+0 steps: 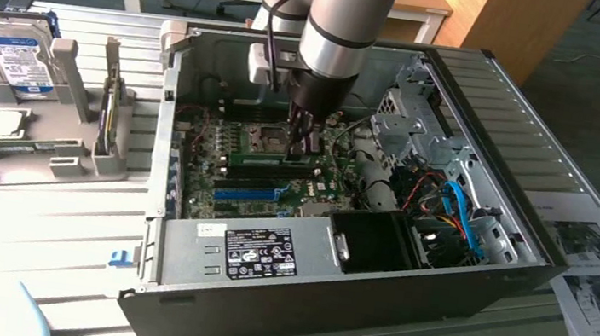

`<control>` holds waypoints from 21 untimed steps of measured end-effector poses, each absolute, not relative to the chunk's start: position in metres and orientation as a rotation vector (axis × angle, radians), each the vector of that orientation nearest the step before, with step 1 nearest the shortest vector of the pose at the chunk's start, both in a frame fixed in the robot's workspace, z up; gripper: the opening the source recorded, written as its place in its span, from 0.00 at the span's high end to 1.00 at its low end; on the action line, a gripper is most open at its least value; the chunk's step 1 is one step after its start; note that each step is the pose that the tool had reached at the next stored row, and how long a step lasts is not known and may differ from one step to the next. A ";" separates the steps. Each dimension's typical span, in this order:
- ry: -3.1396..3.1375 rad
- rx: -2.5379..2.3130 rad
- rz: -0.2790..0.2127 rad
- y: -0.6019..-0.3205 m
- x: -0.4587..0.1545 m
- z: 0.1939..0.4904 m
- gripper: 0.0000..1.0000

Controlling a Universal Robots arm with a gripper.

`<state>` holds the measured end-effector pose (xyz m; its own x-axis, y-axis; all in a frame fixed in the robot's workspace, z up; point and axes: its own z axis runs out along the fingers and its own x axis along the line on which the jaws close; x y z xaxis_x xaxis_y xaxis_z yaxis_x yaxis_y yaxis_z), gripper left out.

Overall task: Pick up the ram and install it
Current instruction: 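Insert the ram into the slot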

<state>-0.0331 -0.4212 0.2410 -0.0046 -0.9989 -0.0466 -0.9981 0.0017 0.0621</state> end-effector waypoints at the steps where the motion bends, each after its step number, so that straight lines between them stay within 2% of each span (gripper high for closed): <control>1: -2.216 2.209 -0.120 -0.421 -0.033 0.240 0.89; 21: -2.216 2.208 -0.120 -0.421 -0.033 0.236 0.89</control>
<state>-0.0329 -0.4215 0.2357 -0.0046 -0.9989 -0.0464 -0.9981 0.0017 0.0621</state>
